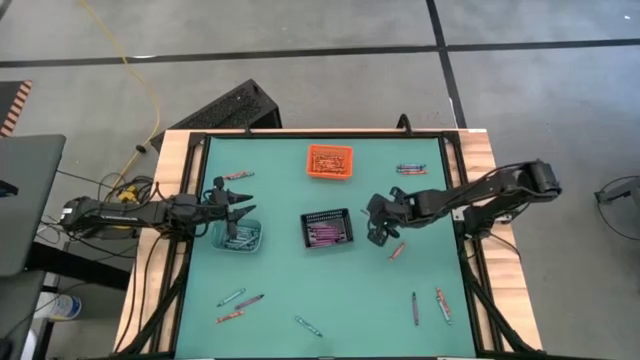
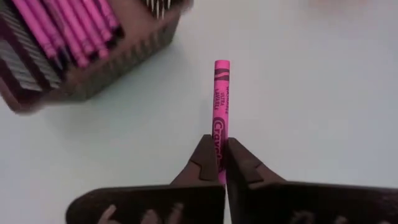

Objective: Sort crayons
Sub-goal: Put the violet crayon into the black bin

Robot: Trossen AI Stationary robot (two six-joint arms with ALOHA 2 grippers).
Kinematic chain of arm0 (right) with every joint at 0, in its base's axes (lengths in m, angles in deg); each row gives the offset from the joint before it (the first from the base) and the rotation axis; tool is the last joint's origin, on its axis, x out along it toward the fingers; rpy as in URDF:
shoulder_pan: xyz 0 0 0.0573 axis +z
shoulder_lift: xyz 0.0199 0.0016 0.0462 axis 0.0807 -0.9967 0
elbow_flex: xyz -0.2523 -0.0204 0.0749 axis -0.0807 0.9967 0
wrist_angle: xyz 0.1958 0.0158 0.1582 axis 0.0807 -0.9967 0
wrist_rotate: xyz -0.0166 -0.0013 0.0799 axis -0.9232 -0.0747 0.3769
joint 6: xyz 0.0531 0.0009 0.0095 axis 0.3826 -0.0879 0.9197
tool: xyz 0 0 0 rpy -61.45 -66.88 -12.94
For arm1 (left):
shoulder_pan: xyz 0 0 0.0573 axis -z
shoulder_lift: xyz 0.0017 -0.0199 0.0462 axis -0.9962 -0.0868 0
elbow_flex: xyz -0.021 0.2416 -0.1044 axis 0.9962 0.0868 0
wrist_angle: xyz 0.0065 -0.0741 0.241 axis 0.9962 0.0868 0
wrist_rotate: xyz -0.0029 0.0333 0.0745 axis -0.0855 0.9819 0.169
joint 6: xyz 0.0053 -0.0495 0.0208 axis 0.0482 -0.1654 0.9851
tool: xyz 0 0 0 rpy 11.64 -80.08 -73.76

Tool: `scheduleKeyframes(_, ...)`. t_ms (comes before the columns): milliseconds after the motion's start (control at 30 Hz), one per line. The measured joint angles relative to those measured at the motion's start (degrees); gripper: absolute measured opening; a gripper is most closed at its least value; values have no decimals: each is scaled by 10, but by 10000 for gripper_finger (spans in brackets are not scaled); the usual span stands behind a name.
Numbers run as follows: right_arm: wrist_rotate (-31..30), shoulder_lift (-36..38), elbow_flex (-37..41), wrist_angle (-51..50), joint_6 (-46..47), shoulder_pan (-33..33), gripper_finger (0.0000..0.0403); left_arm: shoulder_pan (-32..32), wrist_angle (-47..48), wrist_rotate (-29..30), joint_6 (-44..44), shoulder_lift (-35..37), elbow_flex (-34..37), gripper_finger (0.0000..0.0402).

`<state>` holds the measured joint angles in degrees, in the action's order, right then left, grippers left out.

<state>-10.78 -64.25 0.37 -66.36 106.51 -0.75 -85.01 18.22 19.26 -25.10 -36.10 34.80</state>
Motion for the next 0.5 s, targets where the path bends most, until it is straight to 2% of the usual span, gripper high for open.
scheduleKeyframes(200, -34, -15, -92, 8, -97, 1, 3, 0, 0, 0, 0, 0, 0, 129)
scheduleKeyframes(500, -18, -188, -289, -6, -242, 23, 2, 0, 0, 0, 0, 0, 0, 129)
